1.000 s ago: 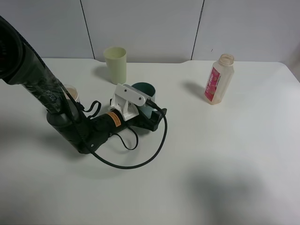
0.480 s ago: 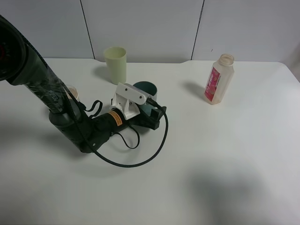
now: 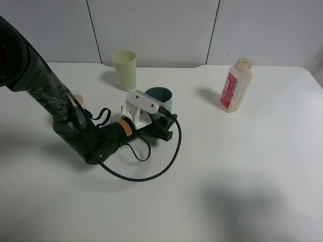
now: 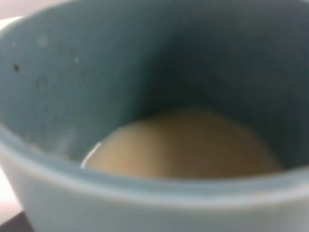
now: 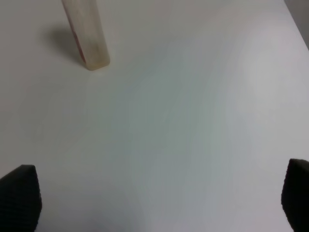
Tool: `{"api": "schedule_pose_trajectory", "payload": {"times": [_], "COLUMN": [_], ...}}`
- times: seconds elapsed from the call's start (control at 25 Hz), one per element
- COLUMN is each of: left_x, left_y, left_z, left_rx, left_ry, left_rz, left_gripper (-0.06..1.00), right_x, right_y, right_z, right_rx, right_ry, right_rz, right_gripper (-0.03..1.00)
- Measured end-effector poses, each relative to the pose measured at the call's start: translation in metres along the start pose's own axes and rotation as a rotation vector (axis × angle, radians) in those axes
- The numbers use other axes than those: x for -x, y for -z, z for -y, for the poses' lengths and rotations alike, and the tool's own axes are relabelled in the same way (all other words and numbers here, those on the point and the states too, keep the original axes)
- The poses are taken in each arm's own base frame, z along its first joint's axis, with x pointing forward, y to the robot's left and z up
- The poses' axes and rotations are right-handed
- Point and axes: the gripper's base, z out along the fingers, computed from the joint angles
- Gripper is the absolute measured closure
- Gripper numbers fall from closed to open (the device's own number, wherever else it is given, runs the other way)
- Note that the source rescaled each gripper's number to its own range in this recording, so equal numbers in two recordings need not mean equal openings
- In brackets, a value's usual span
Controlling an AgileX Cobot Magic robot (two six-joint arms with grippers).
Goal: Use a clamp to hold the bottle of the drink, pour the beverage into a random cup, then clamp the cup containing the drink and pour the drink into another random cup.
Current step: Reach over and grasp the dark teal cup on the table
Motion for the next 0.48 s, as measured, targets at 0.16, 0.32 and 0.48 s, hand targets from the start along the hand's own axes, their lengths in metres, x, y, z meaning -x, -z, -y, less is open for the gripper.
{"api": "schedule_pose_trajectory", "payload": {"times": [0.16, 0.32, 0.48], "left_x": [0.002, 0.009, 0.036], "left_y": [0.000, 0.002, 0.012], "left_z": [0.000, 0.001, 0.004], "left_rx": [0.000, -0.001, -0.003], "left_ry": [0.001, -0.001, -0.004], "left_rz": [-0.005, 0.006, 0.061], "left_gripper": [0.94, 0.94, 0.94], "right_x": [0.000, 0.000, 0.000], "right_y": [0.000, 0.000, 0.000], "right_z": [0.000, 0.000, 0.000], "right_rx": [0.000, 0.000, 0.000], "right_ry": [0.000, 0.000, 0.000], "right_rz": [0.000, 0.000, 0.000], "right_gripper": [-0.03, -0.03, -0.03]}}
